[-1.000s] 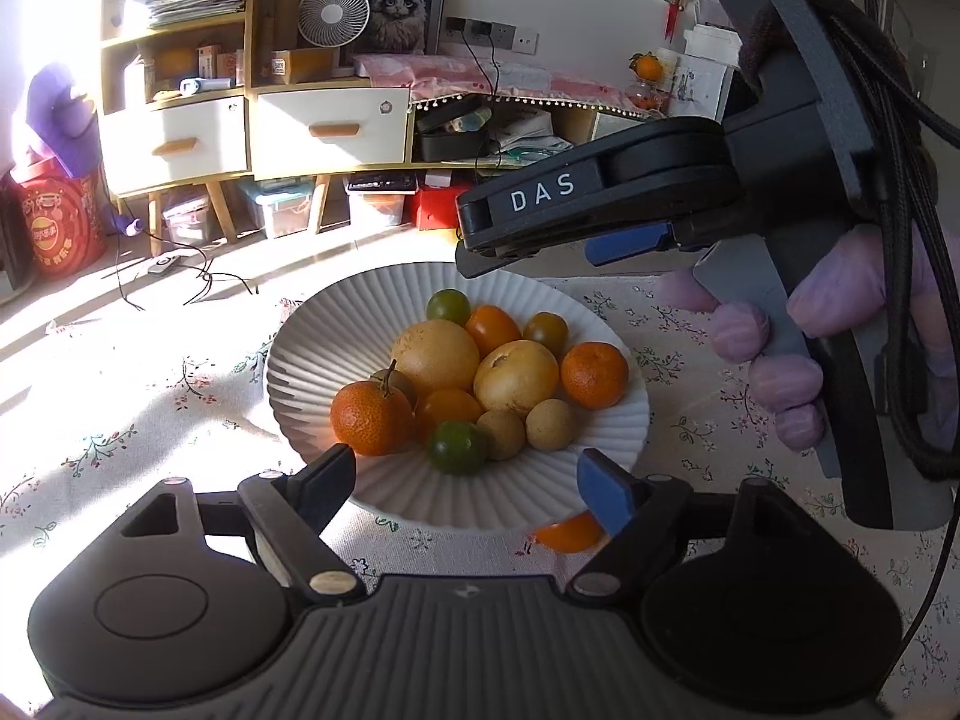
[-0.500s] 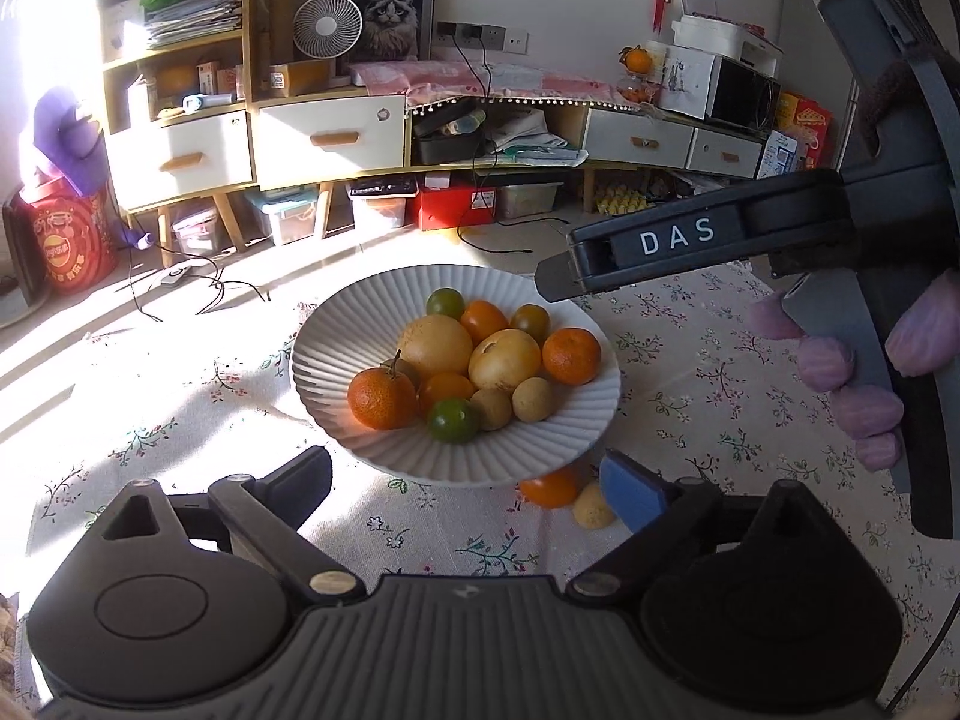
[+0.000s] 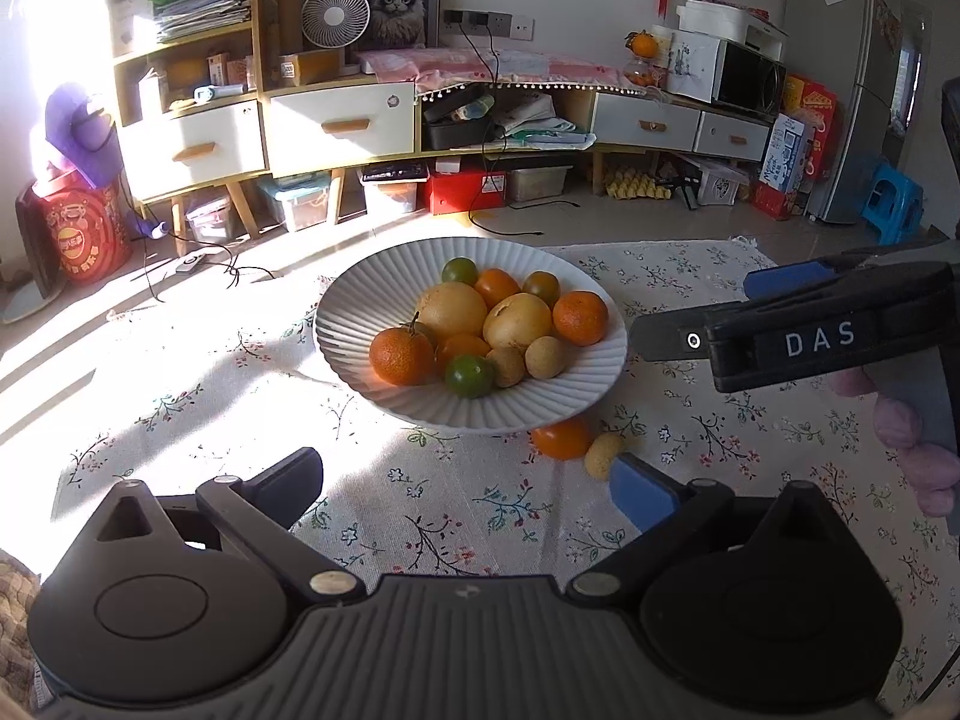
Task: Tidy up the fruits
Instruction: 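Withdraw both grippers from the plate back over the remaining fruit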
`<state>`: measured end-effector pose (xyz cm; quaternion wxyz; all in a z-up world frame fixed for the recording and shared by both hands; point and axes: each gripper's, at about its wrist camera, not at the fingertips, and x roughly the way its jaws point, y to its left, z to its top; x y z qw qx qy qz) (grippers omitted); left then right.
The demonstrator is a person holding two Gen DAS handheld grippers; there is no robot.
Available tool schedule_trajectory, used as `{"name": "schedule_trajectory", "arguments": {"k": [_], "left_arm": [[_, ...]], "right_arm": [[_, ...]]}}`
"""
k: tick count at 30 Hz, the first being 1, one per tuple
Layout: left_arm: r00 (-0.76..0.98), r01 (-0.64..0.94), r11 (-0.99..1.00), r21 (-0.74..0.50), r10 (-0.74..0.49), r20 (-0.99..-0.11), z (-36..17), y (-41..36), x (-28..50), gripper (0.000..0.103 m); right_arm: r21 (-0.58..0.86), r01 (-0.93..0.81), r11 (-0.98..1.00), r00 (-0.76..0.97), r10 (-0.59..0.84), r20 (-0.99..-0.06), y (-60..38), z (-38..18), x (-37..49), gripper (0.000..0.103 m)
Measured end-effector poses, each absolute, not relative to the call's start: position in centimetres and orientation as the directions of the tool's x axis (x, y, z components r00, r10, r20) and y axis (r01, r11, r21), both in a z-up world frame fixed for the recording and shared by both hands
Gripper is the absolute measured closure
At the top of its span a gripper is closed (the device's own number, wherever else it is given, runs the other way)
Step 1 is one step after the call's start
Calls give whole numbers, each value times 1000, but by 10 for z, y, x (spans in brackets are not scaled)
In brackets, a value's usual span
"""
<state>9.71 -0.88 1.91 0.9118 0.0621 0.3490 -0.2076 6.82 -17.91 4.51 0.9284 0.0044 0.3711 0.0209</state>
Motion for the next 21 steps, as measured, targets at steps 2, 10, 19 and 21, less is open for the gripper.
{"name": "schedule_trajectory", "arguments": {"k": [2, 10, 19, 21], "left_arm": [[668, 414, 910, -36, -331, -667, 16, -7, 96, 10], [673, 406, 914, -32, -322, -666, 8, -1, 90, 10], [669, 390, 920, -35, -309, -676, -13, 3, 85, 10], [672, 381, 924, -46, -310, -672, -17, 6, 85, 10]], "right_arm": [[33, -33, 999, 722, 46, -691, -181, 41, 62, 1], [19, 20, 1000, 729, -2, -685, -188, 28, 49, 1], [-2, -9, 1000, 725, 5, -689, -191, 14, 33, 1], [-7, -18, 1000, 727, 8, -686, -191, 10, 29, 1]]}}
